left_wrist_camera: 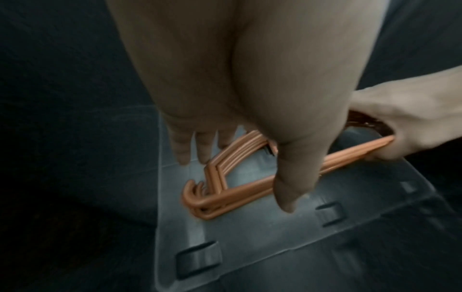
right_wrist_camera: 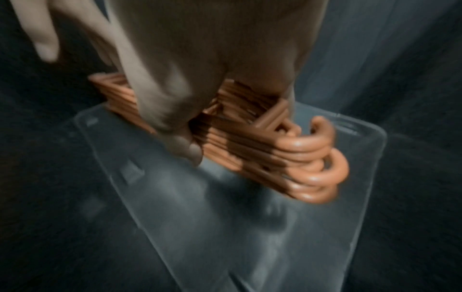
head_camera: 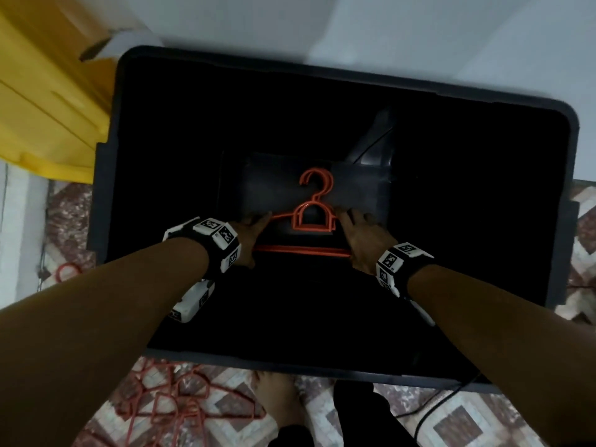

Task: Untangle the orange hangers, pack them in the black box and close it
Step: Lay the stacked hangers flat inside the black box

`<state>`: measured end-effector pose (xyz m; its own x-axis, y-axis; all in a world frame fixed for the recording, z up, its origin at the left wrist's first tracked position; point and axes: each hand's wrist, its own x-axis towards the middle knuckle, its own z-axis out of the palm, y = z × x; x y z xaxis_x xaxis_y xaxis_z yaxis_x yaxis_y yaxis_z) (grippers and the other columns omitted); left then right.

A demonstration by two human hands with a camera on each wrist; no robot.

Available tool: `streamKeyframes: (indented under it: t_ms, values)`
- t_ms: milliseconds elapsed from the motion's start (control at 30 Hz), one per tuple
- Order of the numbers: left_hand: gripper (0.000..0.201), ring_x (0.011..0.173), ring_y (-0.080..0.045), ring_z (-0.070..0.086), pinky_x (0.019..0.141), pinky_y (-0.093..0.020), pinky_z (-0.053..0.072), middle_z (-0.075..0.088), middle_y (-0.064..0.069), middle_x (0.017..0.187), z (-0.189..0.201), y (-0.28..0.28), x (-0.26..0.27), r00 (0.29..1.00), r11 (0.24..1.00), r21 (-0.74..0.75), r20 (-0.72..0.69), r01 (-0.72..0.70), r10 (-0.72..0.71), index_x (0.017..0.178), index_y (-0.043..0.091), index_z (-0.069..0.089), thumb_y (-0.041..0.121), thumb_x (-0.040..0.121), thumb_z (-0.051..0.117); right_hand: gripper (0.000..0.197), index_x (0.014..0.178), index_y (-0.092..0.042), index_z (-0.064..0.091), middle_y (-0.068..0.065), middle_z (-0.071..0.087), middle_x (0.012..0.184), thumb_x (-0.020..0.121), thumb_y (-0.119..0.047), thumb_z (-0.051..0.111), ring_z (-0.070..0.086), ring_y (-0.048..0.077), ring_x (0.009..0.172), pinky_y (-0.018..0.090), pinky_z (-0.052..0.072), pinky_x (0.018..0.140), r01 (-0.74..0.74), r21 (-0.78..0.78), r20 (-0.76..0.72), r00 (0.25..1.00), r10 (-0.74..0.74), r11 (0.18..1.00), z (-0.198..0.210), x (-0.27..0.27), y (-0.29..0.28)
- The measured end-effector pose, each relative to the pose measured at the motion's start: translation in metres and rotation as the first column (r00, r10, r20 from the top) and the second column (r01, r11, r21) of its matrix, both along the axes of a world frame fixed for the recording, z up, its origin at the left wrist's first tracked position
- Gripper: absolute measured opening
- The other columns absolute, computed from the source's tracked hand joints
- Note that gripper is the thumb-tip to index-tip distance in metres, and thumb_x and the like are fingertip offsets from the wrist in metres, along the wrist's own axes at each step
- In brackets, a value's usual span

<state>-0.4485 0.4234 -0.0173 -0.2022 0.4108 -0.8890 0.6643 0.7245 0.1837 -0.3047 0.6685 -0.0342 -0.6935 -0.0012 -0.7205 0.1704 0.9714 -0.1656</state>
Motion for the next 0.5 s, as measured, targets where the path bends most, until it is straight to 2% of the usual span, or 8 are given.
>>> streamKeyframes:
  t_ms: [133, 300, 500]
  values:
    - [0.115, 0.142, -0.032, 0.035, 0.108, -0.032, 0.035, -0.003, -0.012, 0.165, -0.0024, -0.0012, 0.0006, 1.0, 1.0, 0.001, 0.011, 0.029, -0.029, 0.154, 0.024, -0.02, 0.04, 0.084, 0.071, 0.118, 0.157, -0.016, 0.013, 0.015, 0.038, 0.139, 0.064, -0.018, 0.086, 0.051, 0.04, 0.116, 0.055, 0.055, 0.087, -0.015, 0.033, -0.002, 1.0, 0.015, 0.999, -0.0094, 0.0054, -0.0032]
    - [0.116, 0.143, -0.031, 0.034, 0.113, -0.036, 0.035, 0.002, -0.011, 0.165, -0.0038, -0.0092, -0.0022, 0.999, 0.999, -0.027, 0.023, 0.026, -0.025, 0.153, 0.027, -0.019, 0.042, 0.082, 0.071, 0.126, 0.159, -0.017, 0.005, 0.017, 0.035, 0.145, 0.065, -0.026, 0.089, 0.044, 0.041, 0.125, 0.053, 0.051, 0.096, 0.029, -0.014, 0.019, 0.999, -0.029, 0.999, -0.0093, 0.0057, -0.0042]
    - [0.11, 0.147, -0.03, 0.026, 0.115, -0.036, 0.029, 0.004, -0.009, 0.166, -0.0019, -0.0066, -0.0015, 1.0, 0.999, -0.037, 0.006, 0.025, -0.025, 0.155, 0.026, -0.013, 0.043, 0.082, 0.068, 0.13, 0.159, -0.019, 0.009, 0.019, 0.031, 0.15, 0.061, -0.036, 0.093, 0.042, 0.047, 0.13, 0.052, 0.046, 0.106, 0.119, -0.102, 0.072, 0.991, -0.112, 0.988, -0.0076, 0.0073, -0.0017]
